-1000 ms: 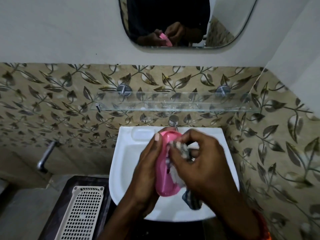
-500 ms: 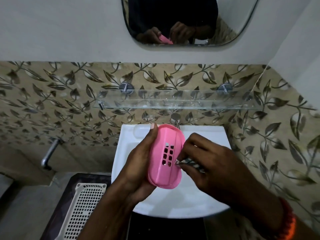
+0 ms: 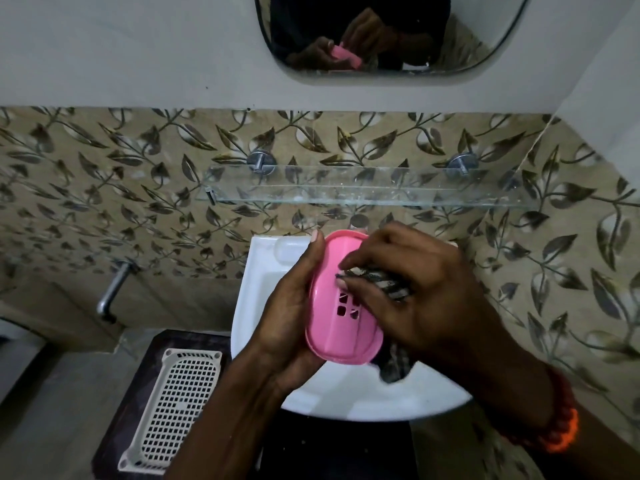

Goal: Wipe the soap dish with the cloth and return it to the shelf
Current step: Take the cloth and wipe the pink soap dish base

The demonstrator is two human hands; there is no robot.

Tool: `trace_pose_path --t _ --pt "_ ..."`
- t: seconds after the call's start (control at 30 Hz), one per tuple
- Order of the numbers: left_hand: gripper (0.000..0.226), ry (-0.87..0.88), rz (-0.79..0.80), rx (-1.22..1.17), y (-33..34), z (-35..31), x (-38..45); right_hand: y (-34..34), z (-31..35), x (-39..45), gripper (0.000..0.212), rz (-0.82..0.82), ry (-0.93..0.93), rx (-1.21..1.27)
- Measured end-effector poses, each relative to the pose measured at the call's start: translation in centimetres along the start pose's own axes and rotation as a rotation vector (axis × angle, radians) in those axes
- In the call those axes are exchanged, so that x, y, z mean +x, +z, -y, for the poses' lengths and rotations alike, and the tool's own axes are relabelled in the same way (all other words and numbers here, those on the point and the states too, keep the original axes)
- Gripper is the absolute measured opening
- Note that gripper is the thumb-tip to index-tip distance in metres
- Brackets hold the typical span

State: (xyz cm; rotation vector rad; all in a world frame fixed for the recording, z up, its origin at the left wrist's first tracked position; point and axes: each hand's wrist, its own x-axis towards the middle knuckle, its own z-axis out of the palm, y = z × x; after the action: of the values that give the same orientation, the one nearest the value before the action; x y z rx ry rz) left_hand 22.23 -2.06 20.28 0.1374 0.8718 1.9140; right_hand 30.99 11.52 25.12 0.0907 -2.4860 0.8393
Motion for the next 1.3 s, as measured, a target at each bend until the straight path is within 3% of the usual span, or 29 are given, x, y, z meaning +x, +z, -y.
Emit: trace_pose_path --t 0.2,0.37,0.47,0.63,0.7,0.93,1.03,1.17,1.3 --pt "0.063 0.158 -0.056 0.132 0.0 -2.5 0.3 1.7 3.2 -3.1 0.020 0.238 -0.013 0.075" --pt "0.063 0.199 0.013 0.153 -0.2 -2.7 1.0 0.3 2.4 -3.0 0.024 0.275 0.031 -0.243" --pt "0.065 0.256 0.027 0.168 0.2 -2.4 1.3 0.6 3.2 -2.8 0.023 0.213 0.044 -0.219" --pt "0.069 0.368 -0.039 0.175 0.0 -1.4 1.6 2.9 4.6 -2.1 0.017 -0.053 0.159 0.157" --pt "0.069 0.399 -0.053 0.169 -0.1 -1.2 1.8 3.4 4.3 -2.3 0.016 -0.070 0.254 0.280" --pt "0.066 0.329 0.045 0.085 -1.2 -0.5 2.2 1.1 2.1 -2.7 0.025 0.168 0.148 -0.273" --pt "0.065 0.323 0.023 0.023 -1.1 -0.6 2.1 1.4 2.6 -2.4 0.021 0.142 0.184 -0.164" --pt "0.077 0.357 0.049 0.085 -0.9 -0.1 2.2 3.8 3.8 -2.7 0.021 -0.069 0.270 0.152" --pt "0.065 0.346 0.032 0.020 -0.7 -0.4 1.8 3.5 3.8 -3.5 0.017 -0.029 0.188 0.083"
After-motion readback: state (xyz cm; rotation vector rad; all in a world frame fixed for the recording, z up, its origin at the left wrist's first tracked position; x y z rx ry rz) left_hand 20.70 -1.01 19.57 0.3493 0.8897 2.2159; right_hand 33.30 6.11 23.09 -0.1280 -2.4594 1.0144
